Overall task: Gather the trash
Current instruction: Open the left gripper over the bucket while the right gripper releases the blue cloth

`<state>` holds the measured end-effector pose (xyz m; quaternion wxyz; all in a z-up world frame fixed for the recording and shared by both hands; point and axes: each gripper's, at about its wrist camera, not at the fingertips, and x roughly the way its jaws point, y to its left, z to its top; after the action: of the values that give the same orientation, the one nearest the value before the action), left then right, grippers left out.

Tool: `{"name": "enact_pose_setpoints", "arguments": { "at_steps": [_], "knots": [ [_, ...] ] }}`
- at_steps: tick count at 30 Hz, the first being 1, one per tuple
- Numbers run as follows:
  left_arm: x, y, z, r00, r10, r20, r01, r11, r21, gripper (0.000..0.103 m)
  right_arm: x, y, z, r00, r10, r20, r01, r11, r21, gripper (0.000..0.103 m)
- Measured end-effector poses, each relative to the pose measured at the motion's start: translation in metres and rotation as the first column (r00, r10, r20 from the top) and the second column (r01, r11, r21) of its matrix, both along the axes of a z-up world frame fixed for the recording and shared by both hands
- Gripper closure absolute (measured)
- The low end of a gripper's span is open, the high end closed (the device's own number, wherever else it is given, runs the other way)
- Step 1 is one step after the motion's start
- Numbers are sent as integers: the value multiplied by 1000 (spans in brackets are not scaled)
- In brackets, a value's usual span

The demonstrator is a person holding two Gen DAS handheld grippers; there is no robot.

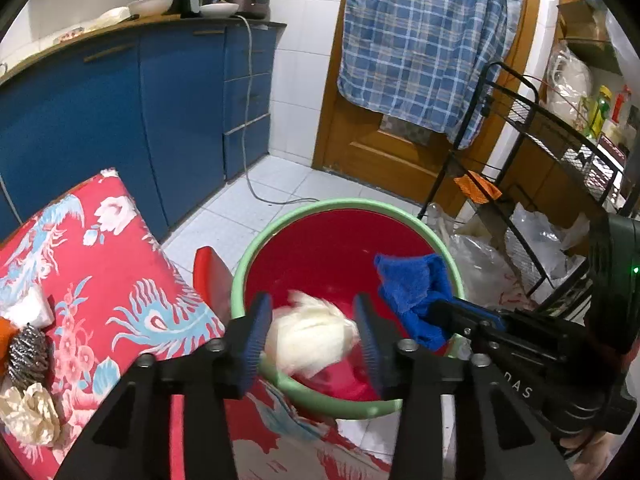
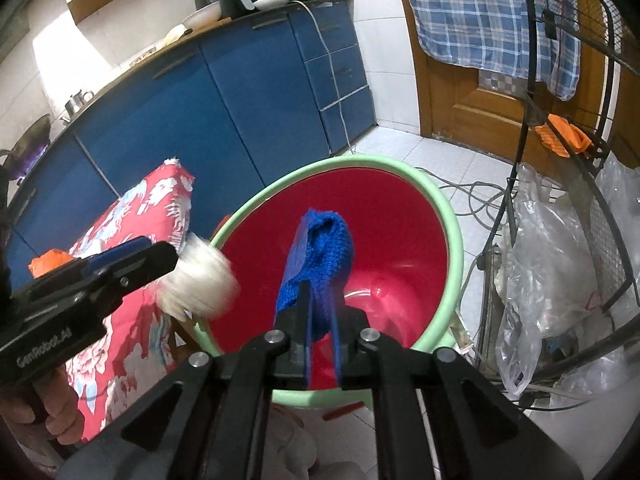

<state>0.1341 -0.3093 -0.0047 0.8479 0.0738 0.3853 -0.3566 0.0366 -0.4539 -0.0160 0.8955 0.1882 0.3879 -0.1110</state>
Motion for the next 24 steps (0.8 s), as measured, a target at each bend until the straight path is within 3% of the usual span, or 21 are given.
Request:
{"name": "enact_pose_setpoints", "arguments": {
  "at_steps": [6, 18, 24],
  "knots": [
    [5, 6, 0, 999, 30, -19, -30, 1000, -7, 53, -1, -4, 0, 1000, -6, 12, 6, 1000, 7, 80],
    [-2, 32, 13, 995, 96, 18, -95, 995, -17, 53, -11, 8, 15, 999, 8, 43, -8, 1000, -5, 80],
    [-9, 56, 24, 988, 147, 42, -146, 989, -24, 52, -14, 25, 26, 997, 49, 59, -48, 999, -17, 67]
  ]
}}
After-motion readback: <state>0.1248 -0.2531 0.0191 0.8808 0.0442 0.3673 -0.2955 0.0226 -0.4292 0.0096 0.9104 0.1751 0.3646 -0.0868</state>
